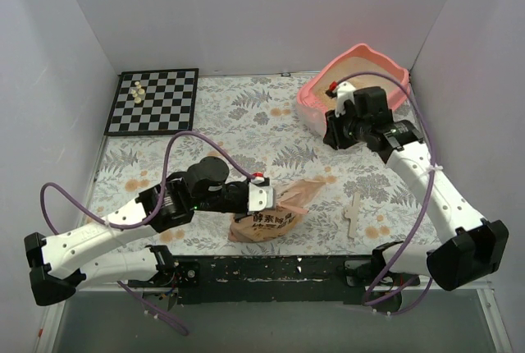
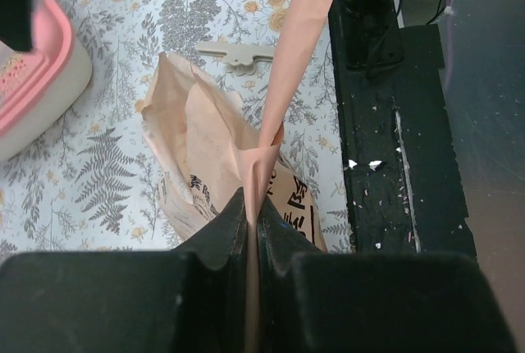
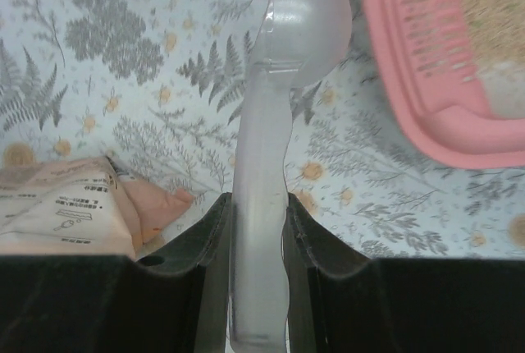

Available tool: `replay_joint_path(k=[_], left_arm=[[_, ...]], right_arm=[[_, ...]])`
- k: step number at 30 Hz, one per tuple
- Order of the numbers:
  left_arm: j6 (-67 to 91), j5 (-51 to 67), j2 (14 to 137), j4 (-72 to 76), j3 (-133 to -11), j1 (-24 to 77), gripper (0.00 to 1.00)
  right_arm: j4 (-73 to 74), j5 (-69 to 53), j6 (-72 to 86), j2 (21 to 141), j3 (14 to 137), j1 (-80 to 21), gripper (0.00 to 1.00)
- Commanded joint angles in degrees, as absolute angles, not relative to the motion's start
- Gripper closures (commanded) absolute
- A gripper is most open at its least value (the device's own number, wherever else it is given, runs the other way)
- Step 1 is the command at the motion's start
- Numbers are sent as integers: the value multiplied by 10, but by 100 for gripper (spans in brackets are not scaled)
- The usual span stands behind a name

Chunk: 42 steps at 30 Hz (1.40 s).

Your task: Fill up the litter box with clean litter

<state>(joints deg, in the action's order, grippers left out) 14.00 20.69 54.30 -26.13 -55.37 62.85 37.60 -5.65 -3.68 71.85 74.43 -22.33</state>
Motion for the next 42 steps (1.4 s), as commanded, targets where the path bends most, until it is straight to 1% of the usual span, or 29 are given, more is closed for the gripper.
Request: replay_joint_path(k=[1, 3, 7, 11, 13, 16, 19, 21, 23, 24, 25, 26, 28, 33, 35, 38, 40, 42], left_arm=[[103, 230, 541, -190, -564, 633, 100], [106, 212, 544, -174, -542, 633, 100], [103, 121, 548, -117, -502, 634, 100], [67, -26, 583, -112, -502, 633, 100], [56, -40, 580, -111, -502, 632, 100], [45, -28, 558, -91, -496, 629, 100], [25, -19, 550, -85, -502, 624, 100], [7, -15, 551, -81, -511, 615, 100], [-17, 28, 558, -82, -525, 589, 100], [-19, 48, 563, -83, -535, 574, 100], [-20, 80, 568, -88, -548, 552, 100], [-19, 109, 574, -91, -558, 528, 100], [-20, 173, 584, -88, -576, 489, 100], [-35, 261, 631, -108, -634, 446, 100], [-38, 279, 647, -114, -656, 443, 100], [-19, 305, 654, -117, -668, 443, 100], [-4, 308, 650, -115, -656, 443, 100], [24, 301, 636, -107, -630, 443, 100]], right_arm=[[268, -148, -58, 722, 644, -223, 99], [231, -165, -67, 730, 607, -223, 99], [151, -160, -76, 767, 556, -223, 97], [120, -141, -79, 837, 555, -222, 96], [133, -131, -77, 891, 579, -222, 96], [133, -129, -76, 939, 600, -222, 95], [141, -123, -82, 975, 609, -222, 87], [150, -109, -83, 994, 615, -222, 80], [150, -98, -80, 1002, 616, -222, 68], [153, -95, -80, 1004, 620, -222, 58], [157, -92, -82, 1005, 622, -222, 56], [163, -87, -83, 1005, 624, -222, 50], [165, -81, -83, 998, 627, -222, 48], [188, -64, -78, 948, 640, -222, 46], [206, -60, -76, 911, 644, -222, 45], [240, -22, -48, 851, 644, -222, 44], [257, 17, -9, 815, 629, -220, 43], [276, 12, 19, 782, 607, -214, 42]])
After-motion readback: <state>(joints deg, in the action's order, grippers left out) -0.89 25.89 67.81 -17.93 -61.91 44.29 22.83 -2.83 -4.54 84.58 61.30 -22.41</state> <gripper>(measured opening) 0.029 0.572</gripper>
